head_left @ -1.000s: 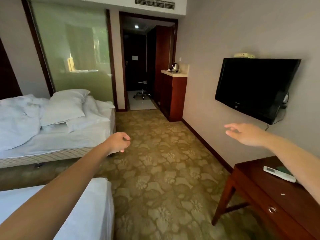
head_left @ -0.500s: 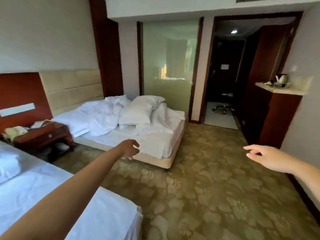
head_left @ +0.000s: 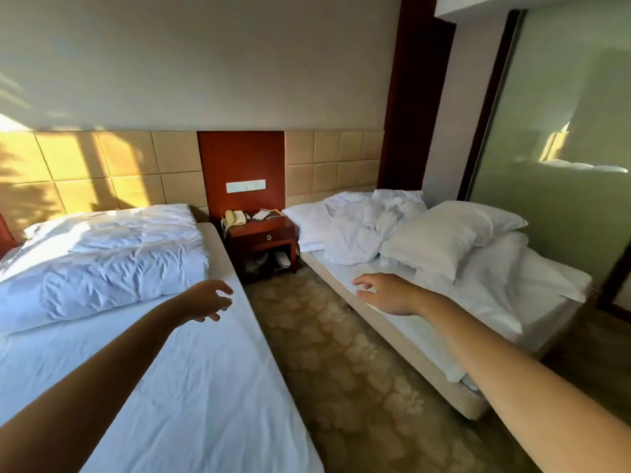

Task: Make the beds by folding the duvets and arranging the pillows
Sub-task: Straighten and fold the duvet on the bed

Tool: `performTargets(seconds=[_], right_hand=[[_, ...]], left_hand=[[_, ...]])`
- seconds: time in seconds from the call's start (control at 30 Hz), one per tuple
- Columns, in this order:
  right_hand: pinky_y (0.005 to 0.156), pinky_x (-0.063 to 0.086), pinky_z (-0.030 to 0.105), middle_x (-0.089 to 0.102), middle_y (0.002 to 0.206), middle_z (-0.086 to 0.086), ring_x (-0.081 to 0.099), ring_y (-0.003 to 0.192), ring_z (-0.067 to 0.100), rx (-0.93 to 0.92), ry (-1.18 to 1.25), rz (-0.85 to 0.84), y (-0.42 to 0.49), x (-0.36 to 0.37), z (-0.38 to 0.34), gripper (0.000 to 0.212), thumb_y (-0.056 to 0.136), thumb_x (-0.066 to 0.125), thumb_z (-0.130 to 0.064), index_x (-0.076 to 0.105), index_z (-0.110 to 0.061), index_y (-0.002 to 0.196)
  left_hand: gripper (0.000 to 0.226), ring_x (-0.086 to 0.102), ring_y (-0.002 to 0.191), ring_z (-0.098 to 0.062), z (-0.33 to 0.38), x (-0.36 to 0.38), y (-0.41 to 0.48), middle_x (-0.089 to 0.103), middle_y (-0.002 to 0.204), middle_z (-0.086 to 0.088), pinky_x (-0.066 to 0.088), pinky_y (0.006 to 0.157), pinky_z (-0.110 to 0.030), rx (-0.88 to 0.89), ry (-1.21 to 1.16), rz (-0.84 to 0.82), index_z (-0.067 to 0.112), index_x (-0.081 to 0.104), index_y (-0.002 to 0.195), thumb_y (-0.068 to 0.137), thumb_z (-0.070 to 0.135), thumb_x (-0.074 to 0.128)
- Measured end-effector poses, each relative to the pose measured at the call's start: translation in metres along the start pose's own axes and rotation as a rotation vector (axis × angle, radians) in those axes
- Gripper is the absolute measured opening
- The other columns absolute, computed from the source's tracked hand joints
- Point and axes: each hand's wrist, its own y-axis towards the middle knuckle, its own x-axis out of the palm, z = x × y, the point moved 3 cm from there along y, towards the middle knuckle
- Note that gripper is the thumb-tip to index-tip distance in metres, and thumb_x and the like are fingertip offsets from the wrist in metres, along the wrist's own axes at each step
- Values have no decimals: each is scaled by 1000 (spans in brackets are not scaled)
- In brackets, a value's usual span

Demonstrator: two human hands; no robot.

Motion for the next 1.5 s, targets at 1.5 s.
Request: performTargets(seconds=[1.5], right_hand=[[109,34,33,42,145,7,41,132,23,-638,-331,-319,1069,-163,-31,45,99,43,-34,41,-18,140]], left_hand=[[27,55,59,-15,-19,-134,743,58,80,-2,32,54,-19,-812,-390,303,15,41,120,95,18,48]])
